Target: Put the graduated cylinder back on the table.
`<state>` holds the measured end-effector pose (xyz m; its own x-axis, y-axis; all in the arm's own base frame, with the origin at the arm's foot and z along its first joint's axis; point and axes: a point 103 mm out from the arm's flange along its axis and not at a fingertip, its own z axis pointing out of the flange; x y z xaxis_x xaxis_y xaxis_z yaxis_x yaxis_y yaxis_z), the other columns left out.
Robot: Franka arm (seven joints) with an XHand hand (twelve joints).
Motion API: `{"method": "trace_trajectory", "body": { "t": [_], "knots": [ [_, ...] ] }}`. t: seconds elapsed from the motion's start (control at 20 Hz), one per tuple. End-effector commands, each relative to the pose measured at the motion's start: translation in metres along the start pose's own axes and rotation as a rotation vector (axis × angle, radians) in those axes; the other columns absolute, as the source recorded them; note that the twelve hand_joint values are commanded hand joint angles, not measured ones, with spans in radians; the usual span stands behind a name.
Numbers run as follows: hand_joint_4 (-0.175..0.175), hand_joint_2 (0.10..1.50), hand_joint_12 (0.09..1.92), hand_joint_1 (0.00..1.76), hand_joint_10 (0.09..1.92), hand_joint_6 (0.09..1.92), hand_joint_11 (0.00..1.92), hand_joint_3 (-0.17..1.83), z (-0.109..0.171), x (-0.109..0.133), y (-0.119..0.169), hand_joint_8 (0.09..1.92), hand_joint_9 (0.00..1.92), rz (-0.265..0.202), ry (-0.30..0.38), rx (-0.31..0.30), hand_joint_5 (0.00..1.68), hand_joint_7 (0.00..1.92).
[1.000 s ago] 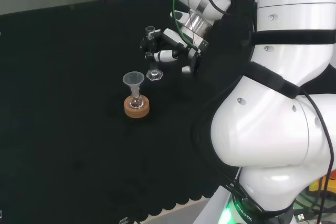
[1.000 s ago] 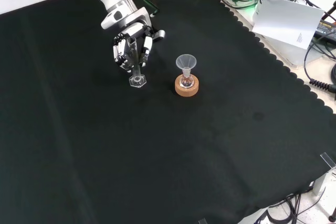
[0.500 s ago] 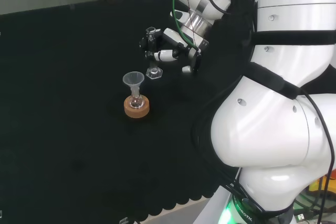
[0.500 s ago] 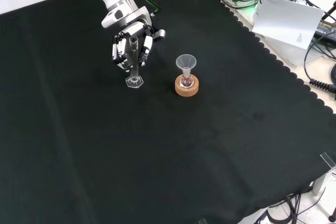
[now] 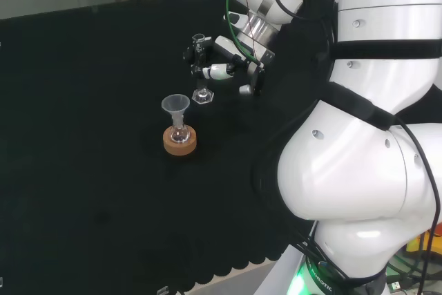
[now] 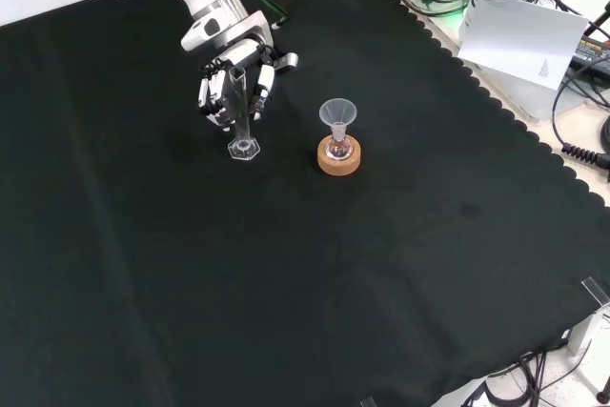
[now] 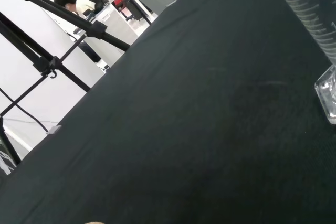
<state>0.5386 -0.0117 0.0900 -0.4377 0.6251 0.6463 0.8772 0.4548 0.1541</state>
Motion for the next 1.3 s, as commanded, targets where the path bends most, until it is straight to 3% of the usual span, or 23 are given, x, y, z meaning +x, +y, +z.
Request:
{"method": "trace_trajectory", "body": {
  "t": [0.05, 0.35, 0.9, 1.1, 1.3],
  "knots": [
    [-0.064, 1.04, 1.23, 1.03, 0.09, 0.71, 0.54, -0.17, -0.007, 0.001, 0.002, 0.61, 1.01, 0.009, 0.004, 0.005, 0.58, 0.59],
    [-0.074, 1.00, 1.27, 0.99, 0.09, 0.60, 0.44, -0.17, -0.022, 0.002, -0.001, 0.62, 0.92, 0.014, 0.001, -0.006, 0.44, 0.49],
    [-0.077, 0.97, 1.31, 0.95, 0.09, 0.47, 0.34, -0.17, -0.044, 0.008, -0.002, 0.64, 0.82, 0.044, -0.032, -0.030, 0.40, 0.39],
    [-0.075, 0.97, 1.37, 0.94, 0.09, 0.34, 0.19, -0.17, -0.063, 0.013, -0.010, 0.64, 0.65, 0.065, -0.059, -0.046, 0.36, 0.18],
    [-0.072, 0.96, 1.41, 0.91, 0.09, 0.22, 0.08, -0.17, -0.088, 0.021, -0.025, 0.65, 0.57, 0.100, -0.108, -0.059, 0.33, 0.10]
  ]
}}
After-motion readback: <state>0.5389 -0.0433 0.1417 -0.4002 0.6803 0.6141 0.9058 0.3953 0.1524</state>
